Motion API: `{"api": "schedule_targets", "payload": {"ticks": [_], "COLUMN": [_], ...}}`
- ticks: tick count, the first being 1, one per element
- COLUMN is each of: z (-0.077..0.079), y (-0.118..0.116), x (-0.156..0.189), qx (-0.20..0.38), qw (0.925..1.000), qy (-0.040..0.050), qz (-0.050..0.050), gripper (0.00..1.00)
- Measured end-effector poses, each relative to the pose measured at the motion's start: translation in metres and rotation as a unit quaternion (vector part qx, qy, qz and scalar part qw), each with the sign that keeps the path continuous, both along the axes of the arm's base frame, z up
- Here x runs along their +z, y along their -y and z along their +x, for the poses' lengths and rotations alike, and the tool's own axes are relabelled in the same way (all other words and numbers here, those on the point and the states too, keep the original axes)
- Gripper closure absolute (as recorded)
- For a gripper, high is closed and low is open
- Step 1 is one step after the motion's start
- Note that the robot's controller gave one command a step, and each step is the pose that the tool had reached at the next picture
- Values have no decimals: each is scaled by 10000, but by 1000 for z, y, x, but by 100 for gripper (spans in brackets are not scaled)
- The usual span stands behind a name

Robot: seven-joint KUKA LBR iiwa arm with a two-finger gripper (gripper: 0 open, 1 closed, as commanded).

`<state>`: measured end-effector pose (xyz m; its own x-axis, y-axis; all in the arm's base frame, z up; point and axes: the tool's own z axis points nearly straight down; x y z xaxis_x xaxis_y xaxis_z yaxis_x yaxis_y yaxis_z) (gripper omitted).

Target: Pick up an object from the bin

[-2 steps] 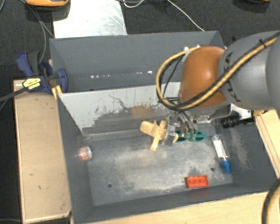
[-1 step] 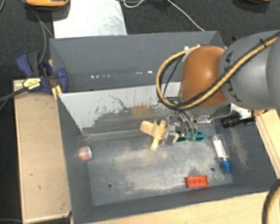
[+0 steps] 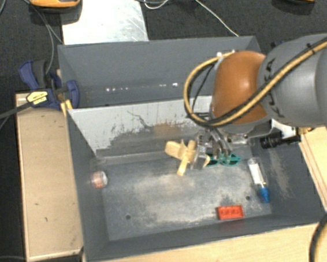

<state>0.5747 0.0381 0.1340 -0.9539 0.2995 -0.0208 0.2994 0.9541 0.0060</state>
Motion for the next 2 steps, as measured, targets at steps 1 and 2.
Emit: {"api": "schedule_targets", "payload": {"ticks": [1, 2], "z": [1, 3], "y": [0, 0], "x": [16, 24], "qx": [3, 6], "qw": [10000, 10000], "qy": [35, 62], "qz": [3, 3], "gripper": [100, 100]}}
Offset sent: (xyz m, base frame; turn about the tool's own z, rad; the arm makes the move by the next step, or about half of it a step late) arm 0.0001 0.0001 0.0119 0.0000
